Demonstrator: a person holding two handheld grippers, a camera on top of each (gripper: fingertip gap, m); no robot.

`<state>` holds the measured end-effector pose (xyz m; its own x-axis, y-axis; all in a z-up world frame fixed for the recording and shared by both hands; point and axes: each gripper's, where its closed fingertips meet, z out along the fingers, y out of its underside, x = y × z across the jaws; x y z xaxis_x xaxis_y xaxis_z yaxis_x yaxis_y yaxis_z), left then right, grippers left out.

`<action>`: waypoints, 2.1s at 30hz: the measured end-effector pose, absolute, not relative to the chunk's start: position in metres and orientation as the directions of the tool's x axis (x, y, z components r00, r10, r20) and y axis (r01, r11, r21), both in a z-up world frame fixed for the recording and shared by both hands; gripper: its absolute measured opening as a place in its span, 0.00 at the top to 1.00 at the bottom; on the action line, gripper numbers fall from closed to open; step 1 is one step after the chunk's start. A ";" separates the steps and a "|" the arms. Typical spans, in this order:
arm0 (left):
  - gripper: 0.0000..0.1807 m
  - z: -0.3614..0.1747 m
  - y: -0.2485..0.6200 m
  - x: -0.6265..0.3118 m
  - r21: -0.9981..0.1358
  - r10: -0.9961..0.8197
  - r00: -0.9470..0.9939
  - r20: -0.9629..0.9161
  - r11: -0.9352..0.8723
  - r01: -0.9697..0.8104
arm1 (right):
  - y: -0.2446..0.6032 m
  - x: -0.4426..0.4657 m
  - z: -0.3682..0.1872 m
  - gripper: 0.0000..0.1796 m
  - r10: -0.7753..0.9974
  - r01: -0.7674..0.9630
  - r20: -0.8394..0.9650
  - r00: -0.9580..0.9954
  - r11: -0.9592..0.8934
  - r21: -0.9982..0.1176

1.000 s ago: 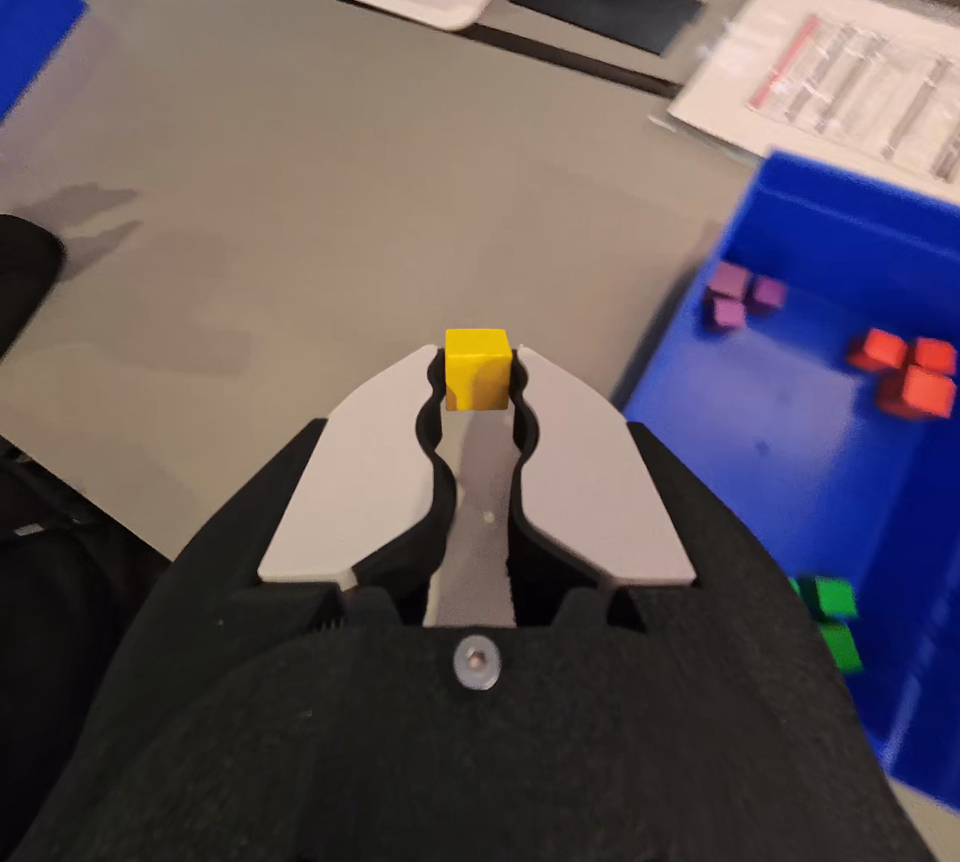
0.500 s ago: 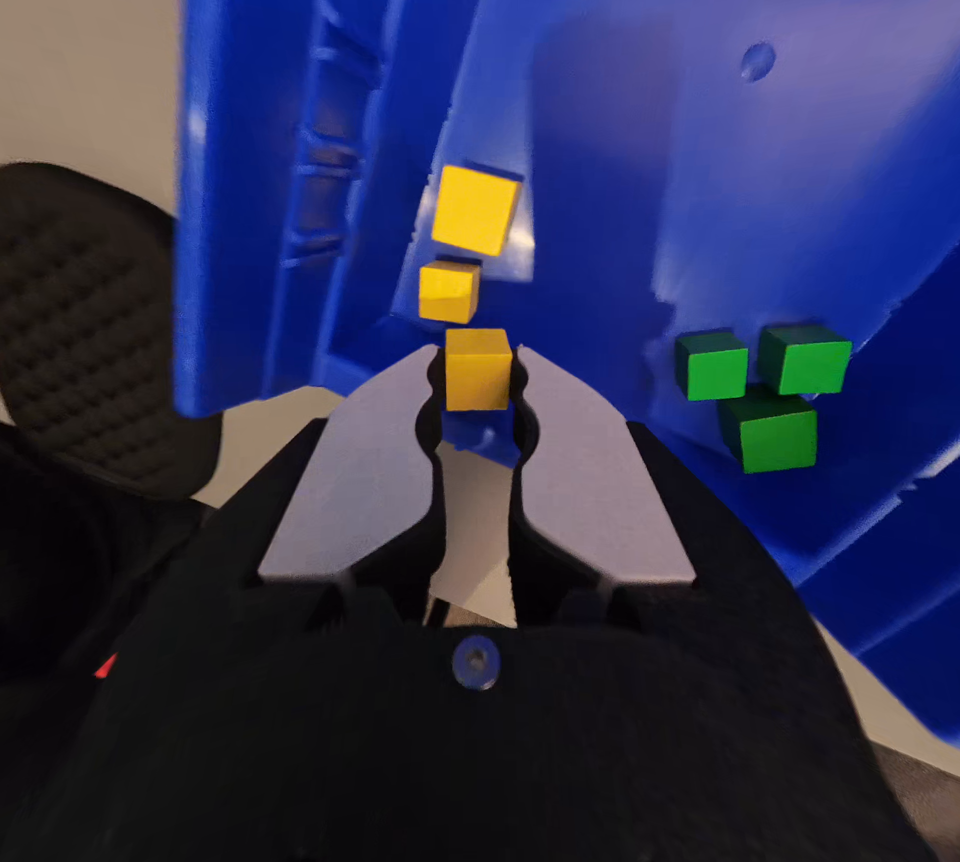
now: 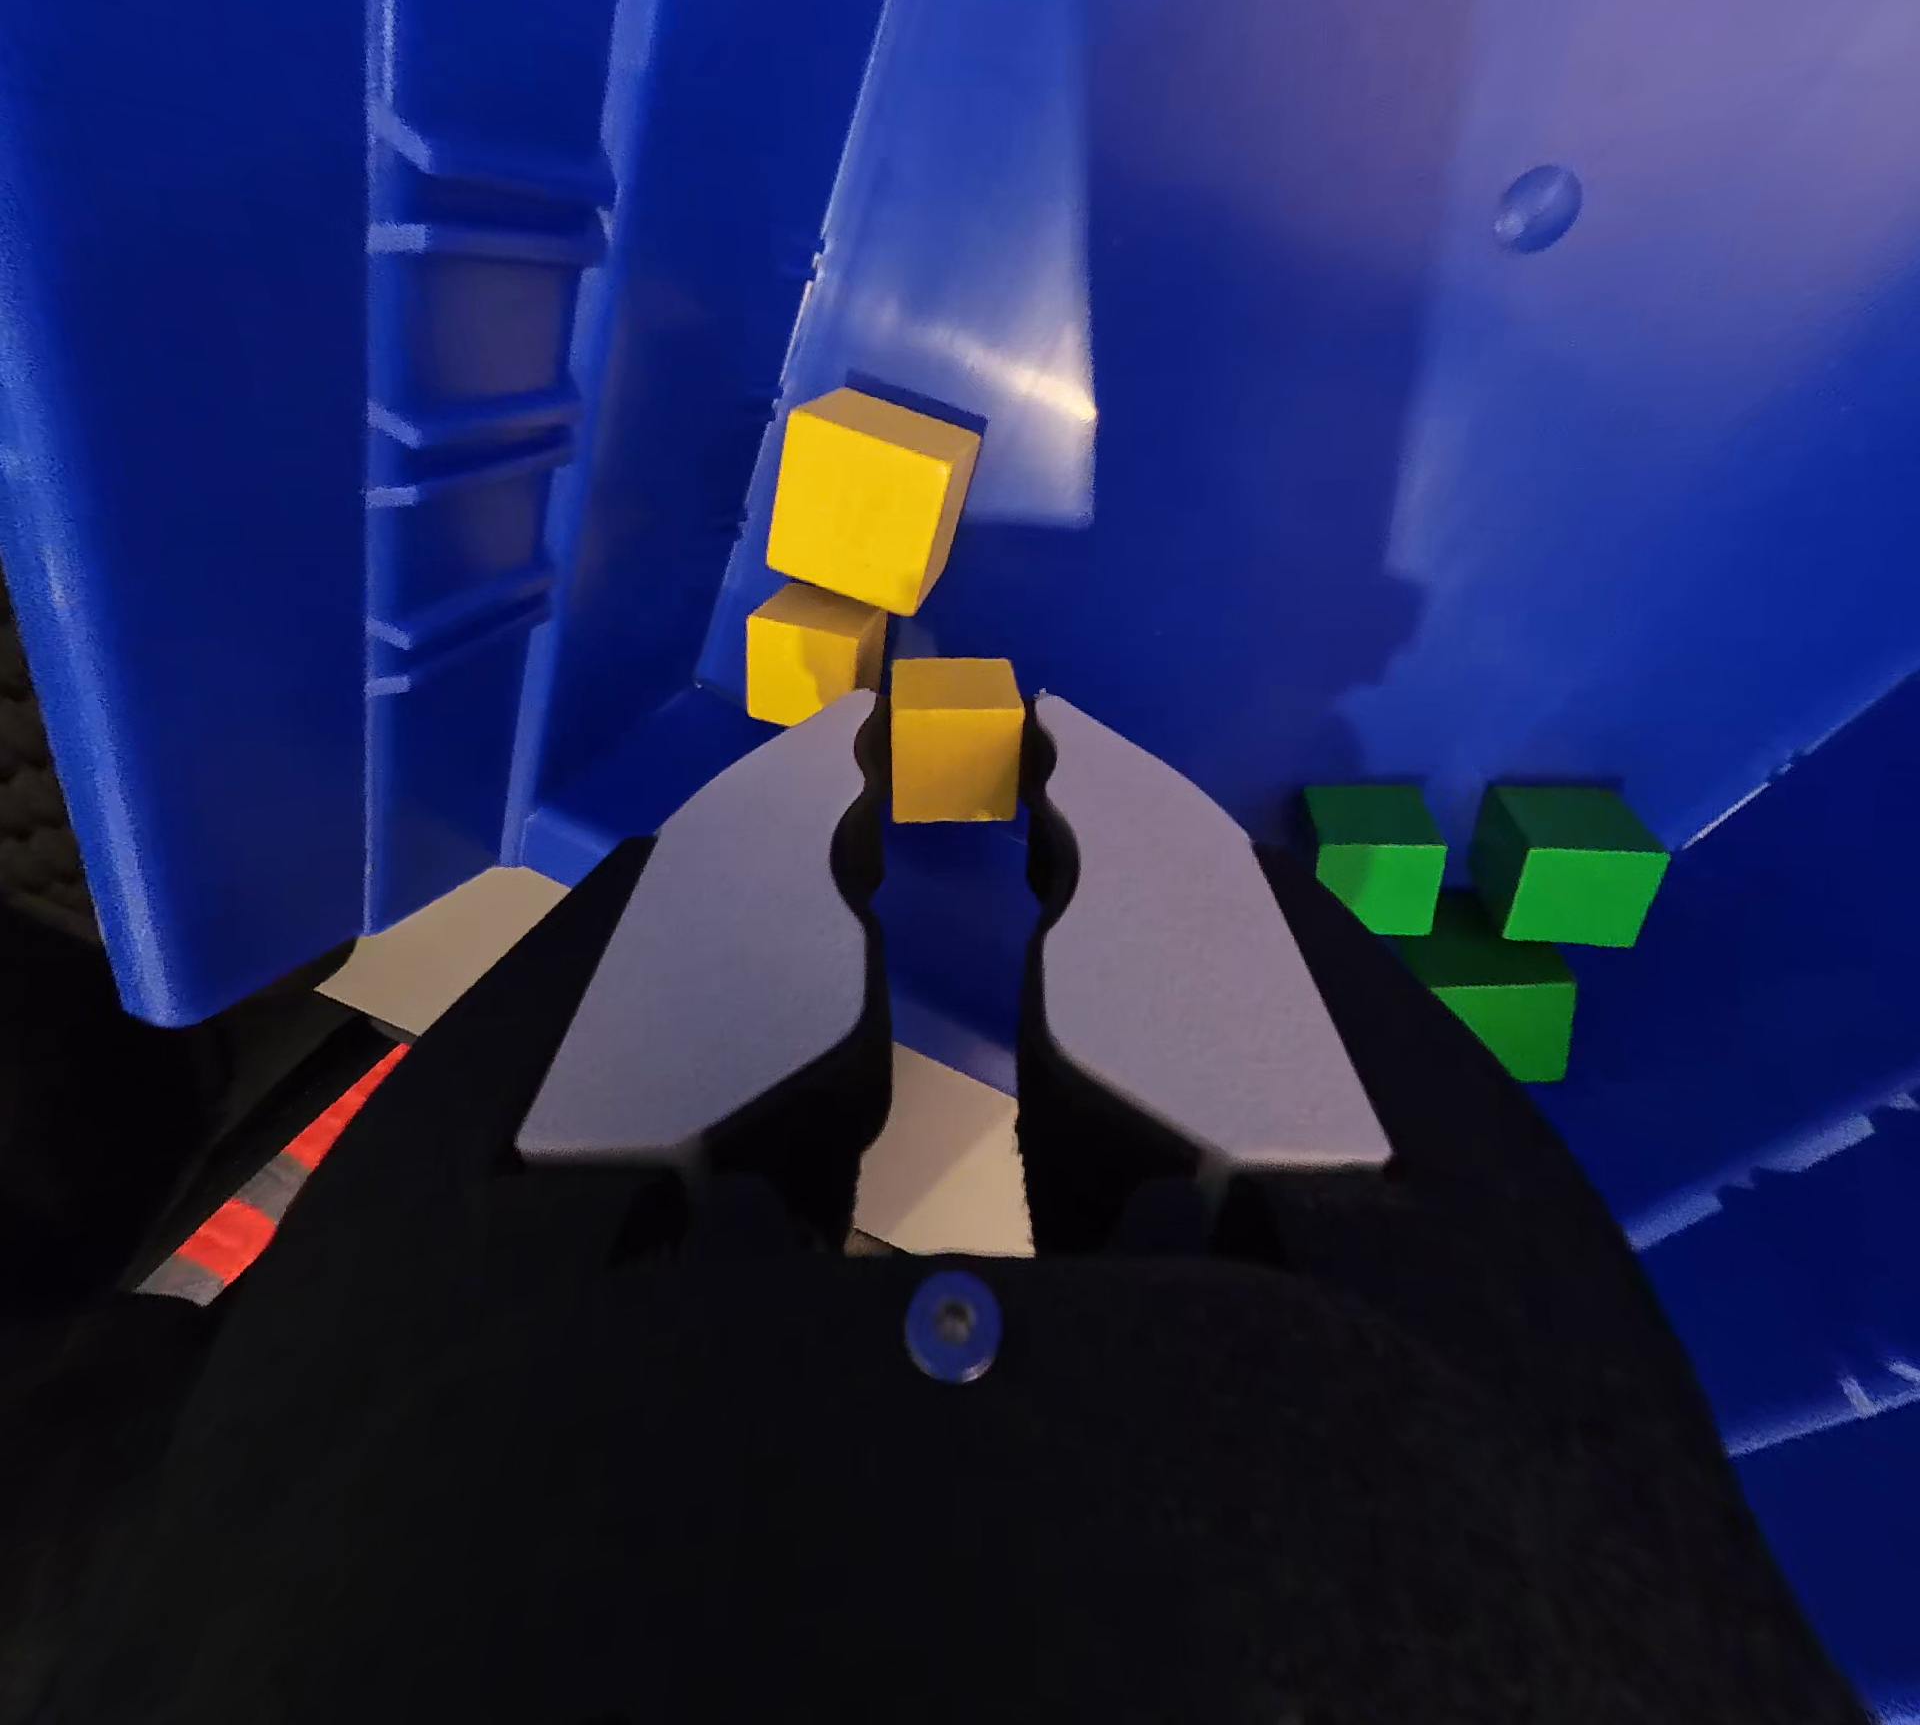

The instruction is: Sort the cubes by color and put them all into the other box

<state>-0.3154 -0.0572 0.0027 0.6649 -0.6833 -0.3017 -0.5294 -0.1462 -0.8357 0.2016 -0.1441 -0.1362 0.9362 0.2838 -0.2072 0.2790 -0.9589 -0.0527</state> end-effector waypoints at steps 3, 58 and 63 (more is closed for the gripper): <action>0.90 0.002 -0.057 -0.314 -0.836 -0.687 0.662 -0.299 -0.146 -0.529 | -0.144 0.200 -0.138 0.87 0.288 0.284 -0.214 0.933 -0.957 -0.050; 0.69 -0.055 -0.026 -0.615 -0.656 0.166 0.905 -0.392 -0.741 -0.148 | -0.074 0.349 -0.104 0.99 -0.104 -0.122 -0.070 0.992 -0.936 -0.330; 0.72 -0.056 -0.024 -0.628 -0.627 0.173 0.862 -0.476 -0.754 -0.195 | -0.074 0.349 -0.104 0.99 -0.097 -0.114 -0.068 0.993 -0.936 -0.333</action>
